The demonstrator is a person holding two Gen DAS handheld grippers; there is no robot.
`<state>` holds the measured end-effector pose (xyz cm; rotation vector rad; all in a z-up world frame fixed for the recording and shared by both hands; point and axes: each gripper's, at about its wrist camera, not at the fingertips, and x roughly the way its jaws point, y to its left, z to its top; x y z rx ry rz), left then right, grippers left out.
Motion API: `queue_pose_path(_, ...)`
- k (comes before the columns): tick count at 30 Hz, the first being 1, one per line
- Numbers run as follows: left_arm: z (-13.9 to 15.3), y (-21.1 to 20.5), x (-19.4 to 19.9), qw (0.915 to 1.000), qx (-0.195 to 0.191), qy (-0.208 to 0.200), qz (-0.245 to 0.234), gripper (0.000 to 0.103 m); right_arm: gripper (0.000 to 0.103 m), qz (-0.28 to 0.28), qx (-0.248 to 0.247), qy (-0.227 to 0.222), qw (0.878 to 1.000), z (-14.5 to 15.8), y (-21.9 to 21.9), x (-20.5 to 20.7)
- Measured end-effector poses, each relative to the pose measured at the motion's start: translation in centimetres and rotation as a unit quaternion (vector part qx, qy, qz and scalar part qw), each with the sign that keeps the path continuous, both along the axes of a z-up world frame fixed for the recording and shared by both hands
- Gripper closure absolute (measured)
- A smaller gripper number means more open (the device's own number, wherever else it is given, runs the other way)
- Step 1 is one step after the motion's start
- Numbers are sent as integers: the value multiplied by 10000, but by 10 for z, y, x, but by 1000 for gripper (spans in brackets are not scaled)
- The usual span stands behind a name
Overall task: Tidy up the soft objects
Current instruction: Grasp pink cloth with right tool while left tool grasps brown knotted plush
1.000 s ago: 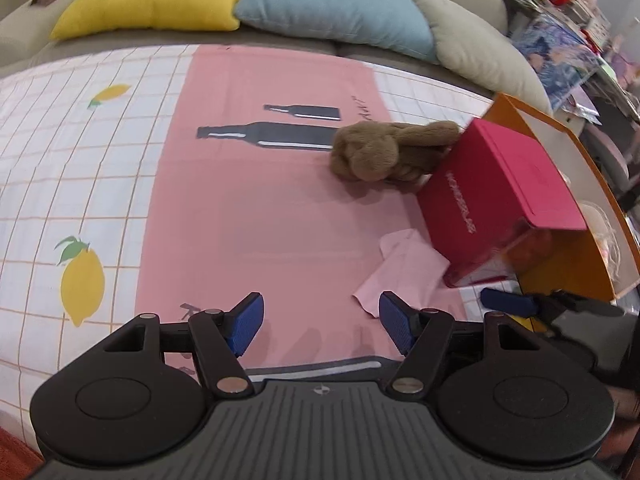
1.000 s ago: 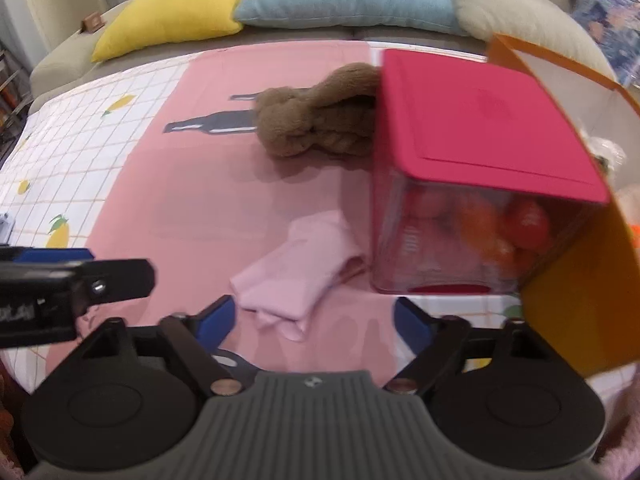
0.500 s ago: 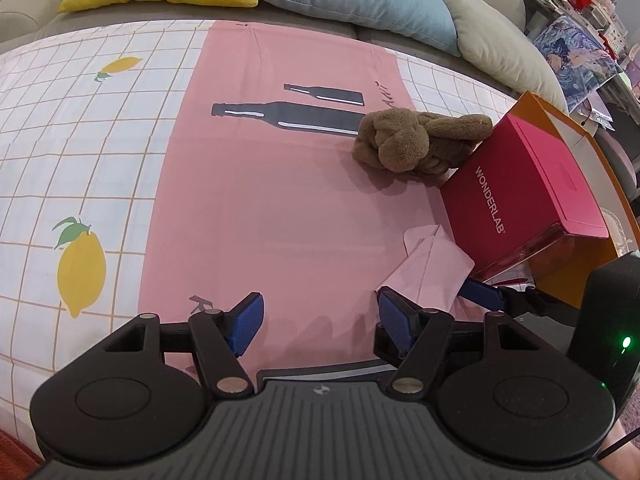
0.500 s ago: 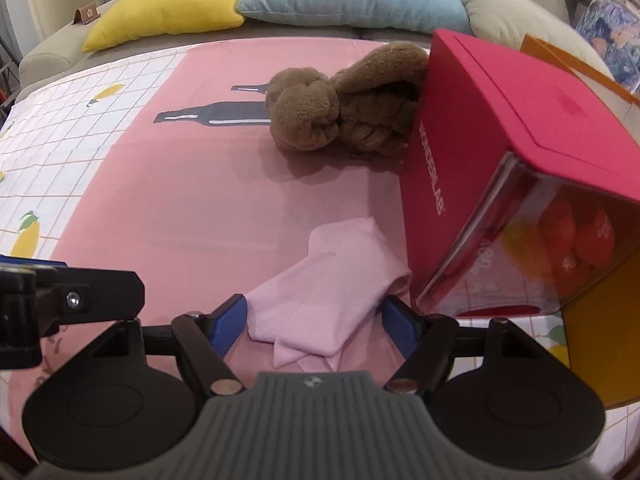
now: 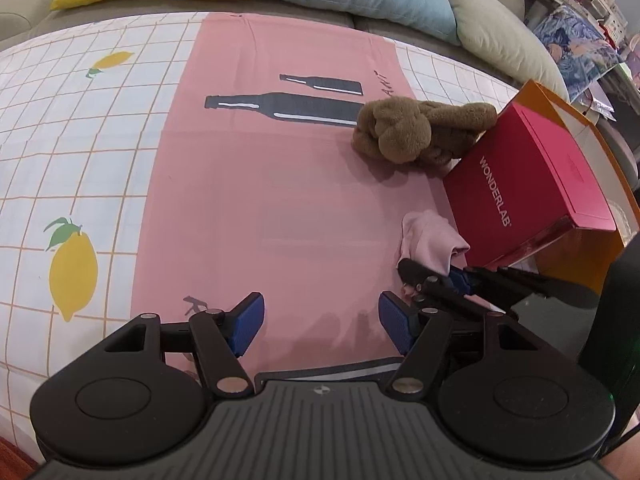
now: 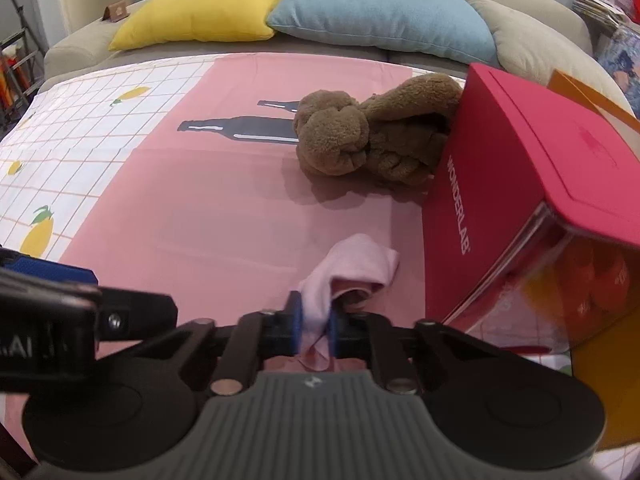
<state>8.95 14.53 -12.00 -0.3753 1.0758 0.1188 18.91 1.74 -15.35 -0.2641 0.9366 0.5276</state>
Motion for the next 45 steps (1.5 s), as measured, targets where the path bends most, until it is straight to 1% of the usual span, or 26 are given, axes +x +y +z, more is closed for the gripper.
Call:
queue_pose_path(2,2,0,0,10000,29,-34,1,27,99,104,-20,6,9999,1,-1,1)
queue_pose_path(4,7,0,0,9999,57,-104,-27,27,100,175,-17,-9,9998,5,-2,1)
queue_pose_path(6,12,1,1,9997,98,-164,-121,29,100,278,-32,-122,9995,12,-2,-1)
queue_pose_path(11,31,-1,5,9971,279,-490,-519,30,100,559,21,-506,9971,42,-7,-5)
queue_pose_path(13,41,-3,10,9946,369,-641,-725,30,100,625,31,-651,9959,55,-9,-5)
queue_pose_path(14,46,-5,13,9926,473,-707,-865,30,100,656,42,-725,9952,62,-10,-4)
queue_pose_path(16,56,-10,19,9856,773,-889,-1213,30,100,702,88,-847,9939,74,-13,-2)
queue_pose_path(19,67,-21,32,9696,1263,-1084,-1793,30,100,726,133,-1076,9915,92,-20,2)
queue_pose_path(21,69,-31,42,9548,1631,-1141,-2208,30,100,692,139,-1116,9912,100,-25,9)
queue_pose_path(24,64,-49,58,9287,2146,-1211,-2771,30,100,679,100,-1122,9913,108,-31,17)
queue_pose_path(25,61,-53,64,9217,2257,-1193,-2921,29,100,687,64,-1130,9912,109,-33,20)
queue_pose_path(26,58,-57,71,9166,2316,-1169,-3043,29,100,691,46,-1138,9911,111,-34,23)
queue_pose_path(30,44,-65,95,9076,2261,-1012,-3390,28,100,578,57,-1101,9922,119,-42,34)
queue_pose_path(32,38,-68,107,9037,2232,-955,-3526,26,100,554,70,-1061,9928,122,-46,38)
queue_pose_path(35,28,-69,123,9002,2318,-794,-3599,25,99,497,65,-1024,9935,125,-50,46)
queue_pose_path(38,18,-70,138,8987,2383,-578,-3636,25,99,412,92,-966,9944,127,-55,50)
queue_pose_path(43,4,-78,151,8925,2548,-380,-3701,25,99,312,161,-840,9958,125,-60,55)
queue_pose_path(45,-3,-80,154,8913,2591,-294,-3710,27,99,260,193,-785,9964,125,-62,56)
